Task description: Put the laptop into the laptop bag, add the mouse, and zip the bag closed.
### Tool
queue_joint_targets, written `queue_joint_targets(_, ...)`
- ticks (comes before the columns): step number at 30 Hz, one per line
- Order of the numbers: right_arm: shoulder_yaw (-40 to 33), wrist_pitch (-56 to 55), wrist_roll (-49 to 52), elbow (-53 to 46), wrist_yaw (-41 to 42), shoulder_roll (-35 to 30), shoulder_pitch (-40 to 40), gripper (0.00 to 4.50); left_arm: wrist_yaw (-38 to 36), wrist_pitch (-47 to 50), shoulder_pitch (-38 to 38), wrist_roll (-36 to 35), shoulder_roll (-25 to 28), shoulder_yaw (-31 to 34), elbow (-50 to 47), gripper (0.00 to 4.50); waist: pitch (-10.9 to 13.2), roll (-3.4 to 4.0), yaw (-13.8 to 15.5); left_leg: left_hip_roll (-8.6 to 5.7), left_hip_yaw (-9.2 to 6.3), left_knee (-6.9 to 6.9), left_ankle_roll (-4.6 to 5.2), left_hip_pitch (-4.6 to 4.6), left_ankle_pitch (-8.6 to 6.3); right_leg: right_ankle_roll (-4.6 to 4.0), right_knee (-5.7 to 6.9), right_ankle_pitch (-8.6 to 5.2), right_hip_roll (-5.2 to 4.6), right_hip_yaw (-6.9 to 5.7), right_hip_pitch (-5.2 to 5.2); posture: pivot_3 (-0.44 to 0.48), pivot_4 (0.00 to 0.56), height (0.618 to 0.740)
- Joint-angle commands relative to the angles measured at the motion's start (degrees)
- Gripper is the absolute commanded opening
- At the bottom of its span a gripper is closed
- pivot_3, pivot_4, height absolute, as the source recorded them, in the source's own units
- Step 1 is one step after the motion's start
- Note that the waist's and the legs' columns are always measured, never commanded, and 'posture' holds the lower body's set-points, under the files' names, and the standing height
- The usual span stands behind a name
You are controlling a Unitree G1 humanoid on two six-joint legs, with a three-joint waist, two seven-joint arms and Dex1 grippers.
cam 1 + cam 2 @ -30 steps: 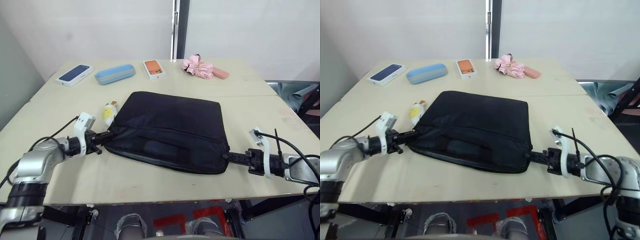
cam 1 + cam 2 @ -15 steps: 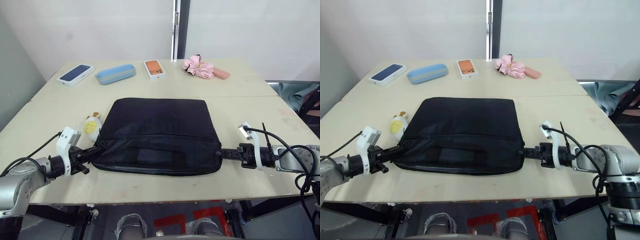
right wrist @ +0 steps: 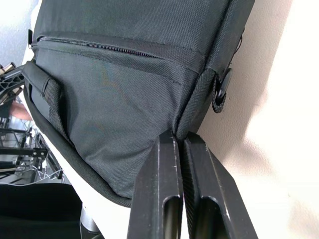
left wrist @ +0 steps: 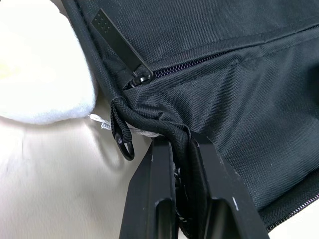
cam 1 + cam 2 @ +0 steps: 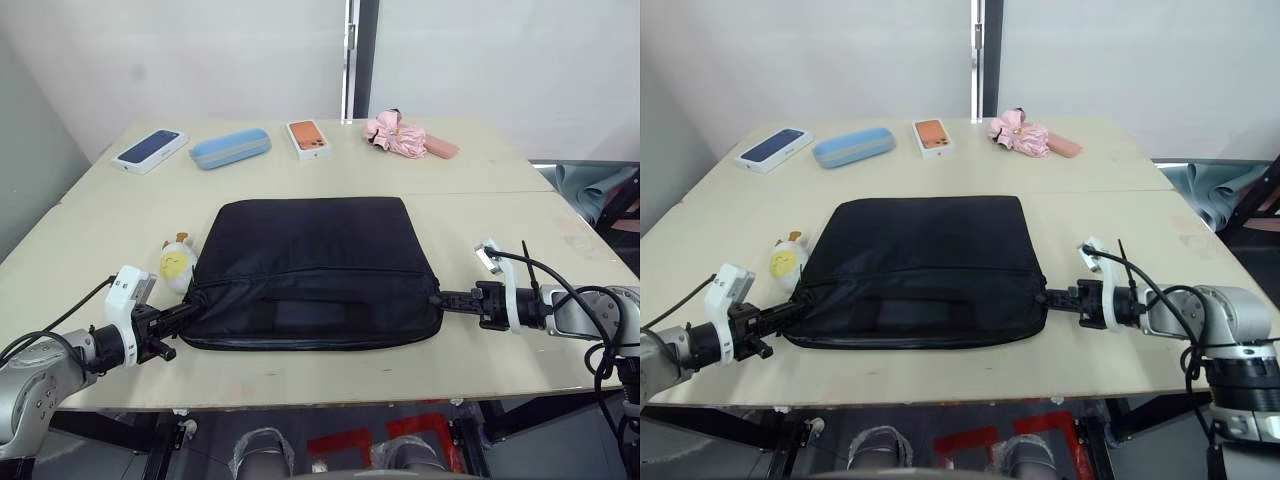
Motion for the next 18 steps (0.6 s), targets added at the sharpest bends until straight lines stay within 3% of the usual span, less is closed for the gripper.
queue_joint_targets(1,-1.05,-0.37,0.66,-1.34,1.05,-0.21,-1.32,0.03,-0.75,-0.2,0.98,0.07,1.31,-0.42,-0.72,0.0,0.0,0.0,0.0,0.0,0.0,0.0,0.0,0.0,0.0,0.0,0.0,0.0,0.0,0.0,0.0,0.0,0.15,0.74)
queue_joint_targets(18,-1.14,-3.09,-2.98,1.18,0.26,1.72,-3.71,0.03,0.24,-4.29,-5.52,2.25,1.05,-3.09,5.66,0.0,-0.04,0.02,0.25,-0.01,-0.05,0.43,0.01,0.07,0.01,0.0,0.47,0.02,-0.03,0.06,0.04,0.0,0.15,0.74)
